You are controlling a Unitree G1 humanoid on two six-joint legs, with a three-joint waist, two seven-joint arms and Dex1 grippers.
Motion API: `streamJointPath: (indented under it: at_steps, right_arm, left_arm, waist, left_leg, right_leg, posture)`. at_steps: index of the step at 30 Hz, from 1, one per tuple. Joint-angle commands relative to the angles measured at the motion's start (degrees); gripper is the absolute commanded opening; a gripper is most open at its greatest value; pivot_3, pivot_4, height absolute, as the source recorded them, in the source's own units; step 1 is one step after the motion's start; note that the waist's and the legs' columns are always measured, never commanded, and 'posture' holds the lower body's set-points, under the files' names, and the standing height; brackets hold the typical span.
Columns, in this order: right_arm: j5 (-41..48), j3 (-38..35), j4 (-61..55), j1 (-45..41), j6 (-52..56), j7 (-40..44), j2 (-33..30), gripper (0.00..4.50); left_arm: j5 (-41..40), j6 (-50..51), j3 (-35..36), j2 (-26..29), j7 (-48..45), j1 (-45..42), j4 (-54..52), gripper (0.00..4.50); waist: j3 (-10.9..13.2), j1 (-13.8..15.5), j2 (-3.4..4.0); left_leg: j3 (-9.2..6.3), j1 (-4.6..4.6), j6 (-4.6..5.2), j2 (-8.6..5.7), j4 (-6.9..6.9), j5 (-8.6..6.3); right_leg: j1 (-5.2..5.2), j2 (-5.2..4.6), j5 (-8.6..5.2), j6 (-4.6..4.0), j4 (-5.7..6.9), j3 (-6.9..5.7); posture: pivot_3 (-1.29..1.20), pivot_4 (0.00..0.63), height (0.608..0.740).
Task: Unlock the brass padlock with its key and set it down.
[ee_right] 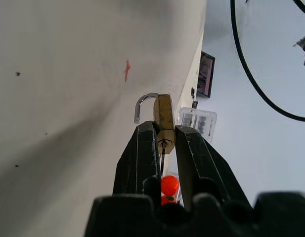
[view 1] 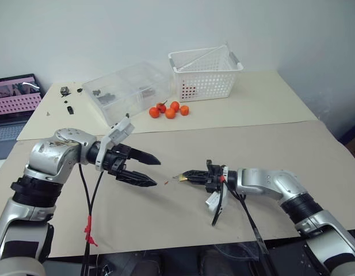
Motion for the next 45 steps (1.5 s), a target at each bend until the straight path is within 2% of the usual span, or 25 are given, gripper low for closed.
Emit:
streamJointPath:
  at_steps: [1,9,19,43,45]
  right_arm:
    - [-2.9,2.5,3.6,-3.6,1.3,-6.2,0.7,0.09]
    - [-4.8,6.3,6.1,-5.2,1.2,-11.1,-1.4,0.09]
    - [-3.4,7.7,4.8,-4.6,-0.2,-10.7,-4.7,0.09]
    - [4.1,9.8,9.3,-6.3,-7.4,-0.5,-5.5,0.09]
    - [4.9,9.6,9.4,-6.1,-7.7,0.7,-6.1,1.11]
  left_arm:
    - [-1.2,-0.9,1.5,0.5,0.6,0.4,-2.2,4.48]
    - [0.8,-4.7,0.4,1.8,0.1,2.0,-1.9,4.48]
    - [1.5,-6.5,-0.3,0.5,0.2,2.2,-0.7,4.48]
    - [1.0,-7.3,-0.7,-1.7,2.0,3.2,-1.1,4.48]
    - [1.1,-7.5,-0.8,-2.0,2.0,2.9,-0.9,4.50]
  waist:
    - [0.0,0.0,-0.01]
    - [0.0,-0.1,-0.05]
    - [0.0,0.1,-0.06]
    - [0.0,0.0,-0.07]
    - [0.0,0.1,-0.07]
  left_leg:
    - [0.00,0.01,-0.02,0.03,-0.02,0.01]
    - [0.03,0.00,-0.17,0.10,-0.08,0.08]
    - [0.05,0.00,-0.14,0.07,-0.05,0.05]
    - [0.09,0.00,-0.11,0.10,0.00,0.02]
    - [0.09,-0.01,-0.11,0.11,-0.01,0.02]
  right_leg:
    - [0.01,0.03,0.01,-0.01,0.04,0.00]
    - [0.02,0.11,0.07,-0.12,0.06,0.05]
    - [0.06,0.09,0.08,-0.14,0.05,0.06]
    - [0.08,0.11,0.09,-0.14,0.06,0.09]
    - [0.08,0.11,0.08,-0.13,0.06,0.09]
  posture:
    - [0.00,0.150,0.740]
    - [0.00,0.150,0.740]
    - [0.00,0.150,0.740]
    - [0.00,0.150,0.740]
    - [0.00,0.150,0.740]
